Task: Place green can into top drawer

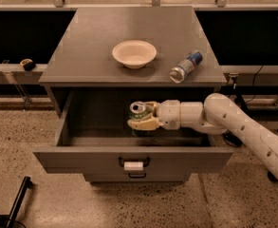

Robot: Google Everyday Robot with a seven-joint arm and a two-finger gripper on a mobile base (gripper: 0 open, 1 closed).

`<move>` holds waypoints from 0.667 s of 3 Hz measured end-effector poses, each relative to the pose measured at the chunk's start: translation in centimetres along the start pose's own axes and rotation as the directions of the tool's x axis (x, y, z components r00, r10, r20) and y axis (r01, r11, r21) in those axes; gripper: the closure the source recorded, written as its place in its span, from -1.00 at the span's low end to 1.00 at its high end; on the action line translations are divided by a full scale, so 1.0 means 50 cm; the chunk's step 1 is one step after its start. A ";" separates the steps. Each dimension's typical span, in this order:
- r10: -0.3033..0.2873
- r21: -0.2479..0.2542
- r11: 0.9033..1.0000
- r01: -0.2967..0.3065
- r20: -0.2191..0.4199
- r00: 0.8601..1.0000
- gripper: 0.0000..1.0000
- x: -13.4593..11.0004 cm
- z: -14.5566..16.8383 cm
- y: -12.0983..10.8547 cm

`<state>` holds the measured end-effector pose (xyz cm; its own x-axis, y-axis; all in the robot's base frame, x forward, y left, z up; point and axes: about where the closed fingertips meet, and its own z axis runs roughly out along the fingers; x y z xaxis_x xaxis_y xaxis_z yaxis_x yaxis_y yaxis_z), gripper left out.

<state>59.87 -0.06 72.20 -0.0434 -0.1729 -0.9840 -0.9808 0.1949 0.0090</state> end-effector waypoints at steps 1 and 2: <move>0.001 0.000 1.000 -0.001 0.000 1.000 0.63 0.001 0.000 0.000; 0.001 0.000 1.000 -0.001 0.000 1.000 0.17 0.001 0.000 0.000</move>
Offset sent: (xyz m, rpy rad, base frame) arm 0.0000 0.0002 -0.0004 0.0004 0.0006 0.0003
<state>59.87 -0.04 72.16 -0.0440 -0.1725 -0.9840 -0.9808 0.1946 0.0097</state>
